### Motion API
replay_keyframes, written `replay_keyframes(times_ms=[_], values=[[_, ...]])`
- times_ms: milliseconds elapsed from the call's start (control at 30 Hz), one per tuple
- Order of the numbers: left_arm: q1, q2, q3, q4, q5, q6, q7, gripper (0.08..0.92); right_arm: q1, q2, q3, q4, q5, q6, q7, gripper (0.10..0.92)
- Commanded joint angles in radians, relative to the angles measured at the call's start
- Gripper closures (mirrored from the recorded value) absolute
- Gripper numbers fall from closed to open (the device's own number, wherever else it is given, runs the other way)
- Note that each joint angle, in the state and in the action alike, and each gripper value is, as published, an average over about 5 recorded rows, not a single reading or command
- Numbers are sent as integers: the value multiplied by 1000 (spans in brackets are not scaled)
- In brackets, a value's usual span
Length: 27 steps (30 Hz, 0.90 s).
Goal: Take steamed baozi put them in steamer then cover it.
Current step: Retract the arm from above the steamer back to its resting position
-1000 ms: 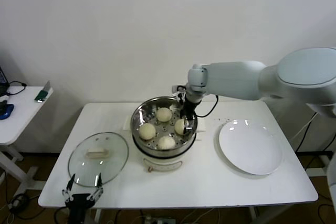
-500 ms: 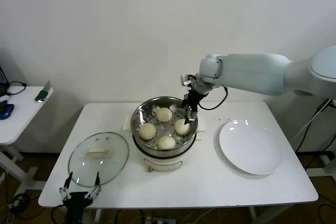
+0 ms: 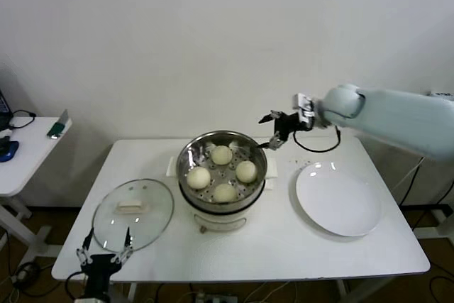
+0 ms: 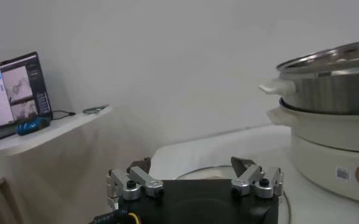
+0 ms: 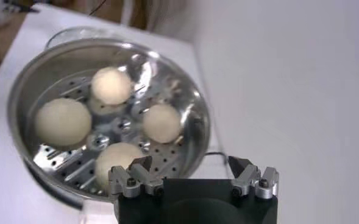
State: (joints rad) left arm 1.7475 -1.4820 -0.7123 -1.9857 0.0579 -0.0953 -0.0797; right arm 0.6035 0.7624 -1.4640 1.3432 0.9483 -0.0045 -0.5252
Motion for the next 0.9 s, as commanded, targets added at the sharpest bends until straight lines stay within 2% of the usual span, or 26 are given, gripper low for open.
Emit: replay_keyframes(times_ms=[33,233,567,733,900], values=[[-21,-2,5,-12,70,7,0,177,-484,-281,506,103,-104,147,191,203],[-29,-6,6,-23,107,16,-9,177,-920,-263,987,115,-199,158,226,203],[-21,20,-11,-43,248,29,-26,177,-1431,-132,1546,180,-332,145,238,203],[-27,61,-42,-24,517,0,-44,177,-1614,-15,1763,222,-377,113,238,203],[-41,102,-48,-19,831,55,-67,177,-1736,79,1881,250,-412,100,246,203]])
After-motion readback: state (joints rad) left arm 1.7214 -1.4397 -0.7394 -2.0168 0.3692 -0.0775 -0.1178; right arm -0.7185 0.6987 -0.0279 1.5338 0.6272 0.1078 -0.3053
